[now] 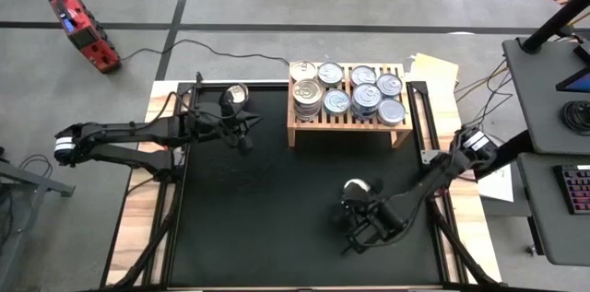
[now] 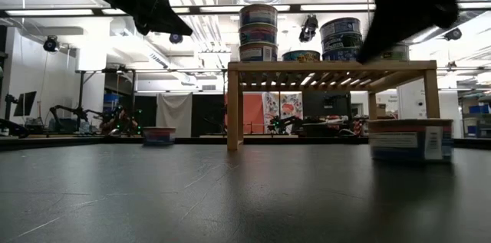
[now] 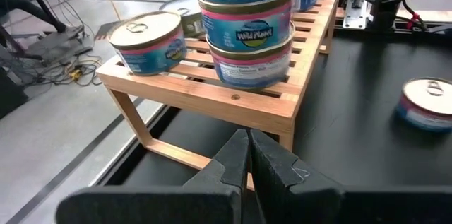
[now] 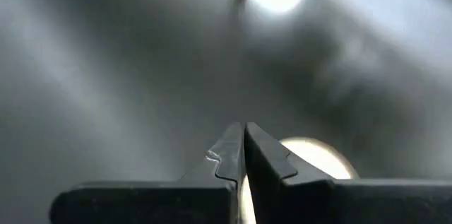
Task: Stack canned seafood by type on shelf
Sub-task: Stack the blue-pink tuna can on top of the blue-pink tuna can on the shelf
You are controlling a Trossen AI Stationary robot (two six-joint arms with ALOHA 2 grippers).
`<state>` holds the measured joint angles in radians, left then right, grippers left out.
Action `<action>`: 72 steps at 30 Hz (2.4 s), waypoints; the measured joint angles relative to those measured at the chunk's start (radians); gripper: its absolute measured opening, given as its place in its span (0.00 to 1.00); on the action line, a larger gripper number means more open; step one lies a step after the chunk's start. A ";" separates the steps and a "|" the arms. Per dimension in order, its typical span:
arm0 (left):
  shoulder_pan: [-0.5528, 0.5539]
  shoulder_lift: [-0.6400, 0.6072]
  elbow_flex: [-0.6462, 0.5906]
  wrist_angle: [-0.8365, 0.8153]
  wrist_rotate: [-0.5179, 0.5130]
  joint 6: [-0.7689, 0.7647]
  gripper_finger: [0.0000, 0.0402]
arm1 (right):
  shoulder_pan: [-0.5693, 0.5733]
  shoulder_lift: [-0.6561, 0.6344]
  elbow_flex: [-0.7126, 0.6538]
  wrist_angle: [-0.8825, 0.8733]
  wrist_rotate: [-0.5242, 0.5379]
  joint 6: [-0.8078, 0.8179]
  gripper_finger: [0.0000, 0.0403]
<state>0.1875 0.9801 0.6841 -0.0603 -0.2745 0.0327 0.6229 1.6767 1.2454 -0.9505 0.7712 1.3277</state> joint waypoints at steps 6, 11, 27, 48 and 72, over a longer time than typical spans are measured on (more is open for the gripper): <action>-0.013 0.000 -0.017 0.007 0.104 -0.023 0.00 | -0.025 -0.019 0.061 -0.103 0.075 -0.064 0.02; -0.043 0.000 -0.079 0.124 0.245 -0.057 0.00 | -0.052 -0.027 0.027 -0.166 0.123 0.007 0.02; -0.300 0.006 -0.343 0.675 0.251 -0.254 0.00 | -0.043 -0.037 -0.238 0.036 -0.034 0.204 0.02; -0.454 0.228 -0.356 0.839 0.063 -0.343 0.00 | -0.105 -0.076 -0.315 0.935 -0.115 -0.528 0.02; -0.528 0.601 -0.187 0.871 0.076 -0.760 0.00 | -0.109 -0.152 -0.306 0.687 -0.317 -0.394 0.02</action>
<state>-0.3410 1.5806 0.4976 0.8109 -0.1984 -0.7277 0.5140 1.5242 0.9394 -0.2630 0.4540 0.9340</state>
